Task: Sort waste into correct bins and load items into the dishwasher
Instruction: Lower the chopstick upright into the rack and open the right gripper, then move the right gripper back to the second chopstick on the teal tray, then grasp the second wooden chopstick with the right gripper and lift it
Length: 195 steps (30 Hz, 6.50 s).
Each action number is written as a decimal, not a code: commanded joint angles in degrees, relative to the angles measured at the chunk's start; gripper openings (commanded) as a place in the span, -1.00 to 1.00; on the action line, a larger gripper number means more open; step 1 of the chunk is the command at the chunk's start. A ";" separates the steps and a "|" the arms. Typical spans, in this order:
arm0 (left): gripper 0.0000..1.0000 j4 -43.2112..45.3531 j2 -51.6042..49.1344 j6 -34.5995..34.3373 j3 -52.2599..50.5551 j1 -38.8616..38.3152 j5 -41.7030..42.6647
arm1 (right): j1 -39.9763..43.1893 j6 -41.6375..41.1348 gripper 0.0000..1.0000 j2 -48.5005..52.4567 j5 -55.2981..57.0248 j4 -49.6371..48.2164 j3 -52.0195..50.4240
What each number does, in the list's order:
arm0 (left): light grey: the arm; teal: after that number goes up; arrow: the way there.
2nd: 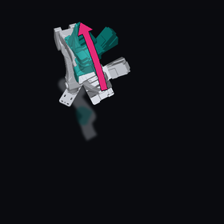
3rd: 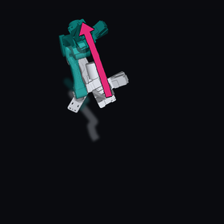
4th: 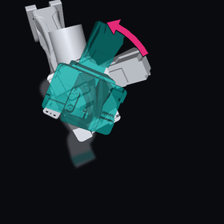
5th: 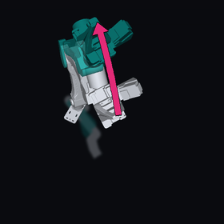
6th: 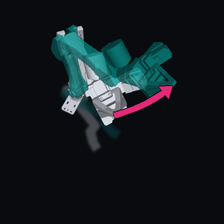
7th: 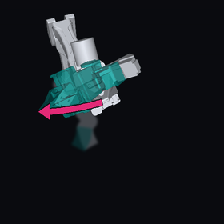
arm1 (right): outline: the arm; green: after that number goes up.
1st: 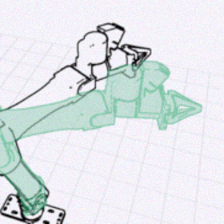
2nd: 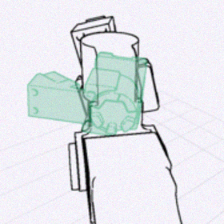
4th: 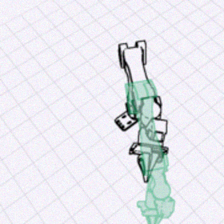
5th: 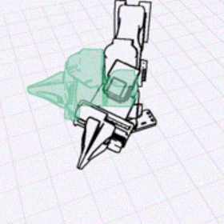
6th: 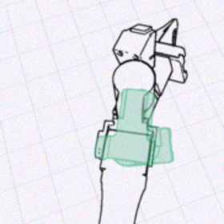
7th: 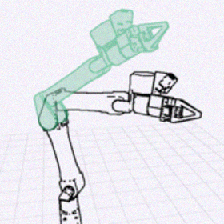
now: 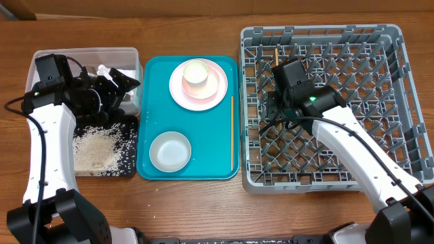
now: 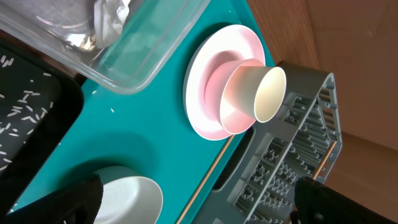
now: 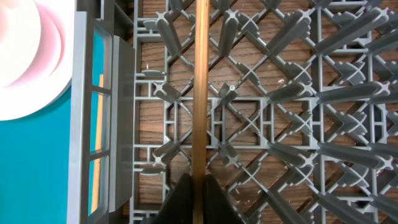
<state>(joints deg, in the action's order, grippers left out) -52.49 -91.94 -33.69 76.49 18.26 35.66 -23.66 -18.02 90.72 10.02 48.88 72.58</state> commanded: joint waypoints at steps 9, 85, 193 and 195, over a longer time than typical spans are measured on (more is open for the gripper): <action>1.00 0.07 0.57 0.92 0.96 0.09 -0.35 | 0.11 -1.77 -0.92 -0.92 1.11 0.98 -0.26; 1.00 0.07 0.57 0.92 0.96 0.09 -0.35 | -8.70 -8.04 -0.74 4.79 -30.47 -10.80 -0.26; 1.00 0.07 0.57 0.92 0.96 0.09 -0.35 | -23.71 -30.21 -0.62 24.41 7.87 -16.79 -0.24; 1.00 0.07 0.57 0.90 0.96 0.09 -0.35 | -23.71 -30.21 -0.66 24.41 7.89 -16.65 -0.26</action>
<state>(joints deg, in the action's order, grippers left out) -52.49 -91.92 -33.69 76.47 18.26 35.48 -47.66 -48.01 114.72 18.20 32.21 72.53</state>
